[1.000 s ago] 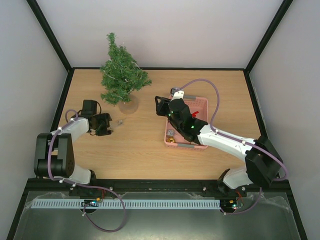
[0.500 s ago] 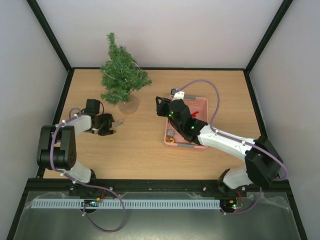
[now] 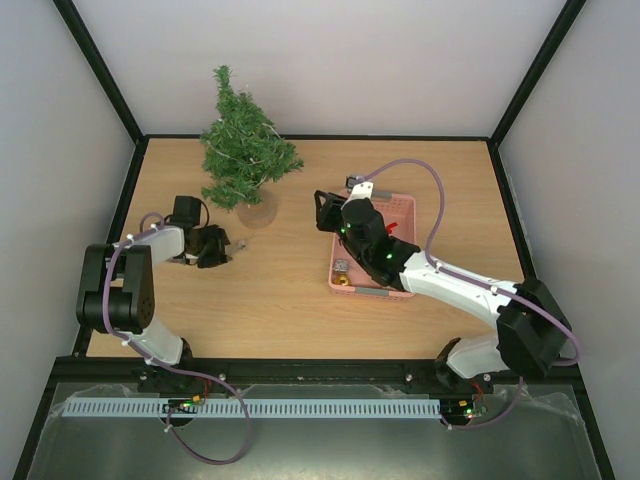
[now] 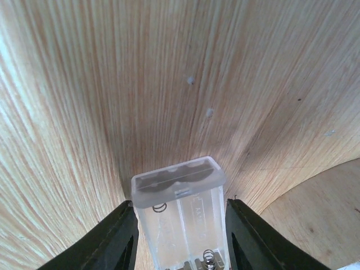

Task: Decorate the small christmas tree
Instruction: Hang the decoration item on the Christmas tree.

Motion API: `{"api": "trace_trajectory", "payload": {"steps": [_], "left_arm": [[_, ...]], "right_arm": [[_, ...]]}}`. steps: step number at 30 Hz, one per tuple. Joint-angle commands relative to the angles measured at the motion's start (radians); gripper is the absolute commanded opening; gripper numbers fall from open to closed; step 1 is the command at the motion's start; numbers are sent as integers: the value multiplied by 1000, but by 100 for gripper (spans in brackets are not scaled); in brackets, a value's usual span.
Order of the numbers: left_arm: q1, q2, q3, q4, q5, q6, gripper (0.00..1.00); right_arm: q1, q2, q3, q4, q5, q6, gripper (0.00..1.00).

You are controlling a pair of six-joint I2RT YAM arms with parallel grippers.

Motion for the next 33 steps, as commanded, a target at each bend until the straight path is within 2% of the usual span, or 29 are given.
{"api": "trace_trajectory", "payload": {"steps": [1, 8, 18, 27, 33], "left_arm": [[-3, 6, 19, -10, 13, -8, 43], [-3, -30, 18, -21, -1, 6, 36], [-2, -153, 44, -83, -70, 49, 35], [5, -369, 93, -183, -246, 109, 35], [12, -436, 175, -234, -362, 177, 35]], "right_arm": [[1, -39, -14, 7, 43, -16, 31], [0, -51, -18, 1, 48, -13, 31], [1, -66, -25, -3, 56, -25, 31], [1, -76, -24, -4, 63, -34, 31], [1, -81, -24, -9, 59, -29, 31]]}}
